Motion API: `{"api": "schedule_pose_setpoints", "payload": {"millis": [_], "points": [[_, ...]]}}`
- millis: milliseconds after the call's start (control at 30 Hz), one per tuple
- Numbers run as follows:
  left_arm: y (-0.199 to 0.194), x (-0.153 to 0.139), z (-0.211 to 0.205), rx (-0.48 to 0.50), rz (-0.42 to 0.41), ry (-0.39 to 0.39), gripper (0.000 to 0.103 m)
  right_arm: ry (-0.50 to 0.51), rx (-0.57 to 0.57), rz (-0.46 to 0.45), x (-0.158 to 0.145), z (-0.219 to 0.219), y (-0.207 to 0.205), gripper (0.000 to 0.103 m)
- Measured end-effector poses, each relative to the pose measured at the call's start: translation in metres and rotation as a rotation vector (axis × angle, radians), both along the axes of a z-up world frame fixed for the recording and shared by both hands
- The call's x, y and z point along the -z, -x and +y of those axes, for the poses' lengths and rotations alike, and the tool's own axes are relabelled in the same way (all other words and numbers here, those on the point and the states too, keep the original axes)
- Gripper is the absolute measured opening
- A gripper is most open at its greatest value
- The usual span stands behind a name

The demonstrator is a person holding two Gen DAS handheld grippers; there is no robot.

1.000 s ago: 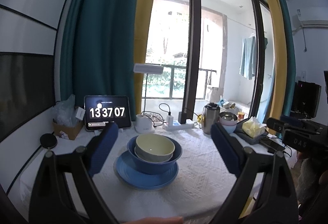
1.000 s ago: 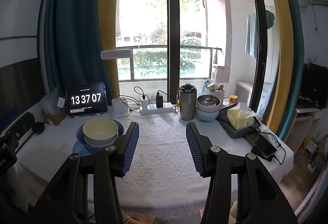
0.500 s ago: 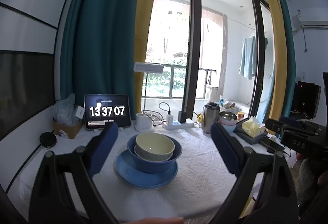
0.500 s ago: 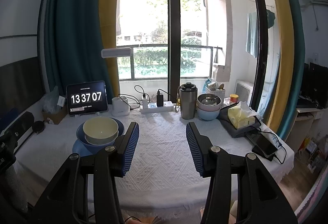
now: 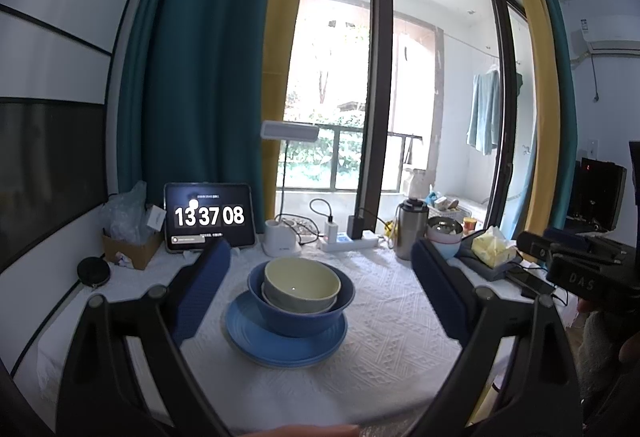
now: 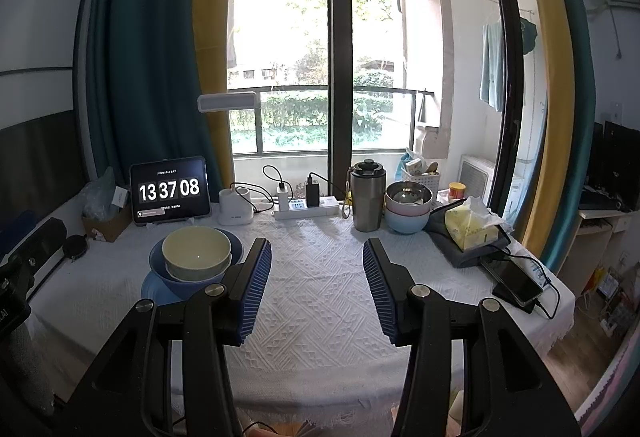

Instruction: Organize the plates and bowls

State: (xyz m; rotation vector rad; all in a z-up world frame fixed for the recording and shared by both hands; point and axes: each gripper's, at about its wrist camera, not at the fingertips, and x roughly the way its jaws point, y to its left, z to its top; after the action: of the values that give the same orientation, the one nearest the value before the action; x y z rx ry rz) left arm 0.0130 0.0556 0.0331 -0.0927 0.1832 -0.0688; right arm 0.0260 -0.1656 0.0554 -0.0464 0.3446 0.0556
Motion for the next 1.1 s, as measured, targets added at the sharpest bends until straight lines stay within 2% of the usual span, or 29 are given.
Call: {"api": "schedule_pose_setpoints", "payload": {"millis": [1100], "points": [[0.0015,0.0028,0.0006,-0.001,0.001,0.001,0.093,-0.002,0.001,0.004,0.002,0.0,0.0009,0.051]]}}
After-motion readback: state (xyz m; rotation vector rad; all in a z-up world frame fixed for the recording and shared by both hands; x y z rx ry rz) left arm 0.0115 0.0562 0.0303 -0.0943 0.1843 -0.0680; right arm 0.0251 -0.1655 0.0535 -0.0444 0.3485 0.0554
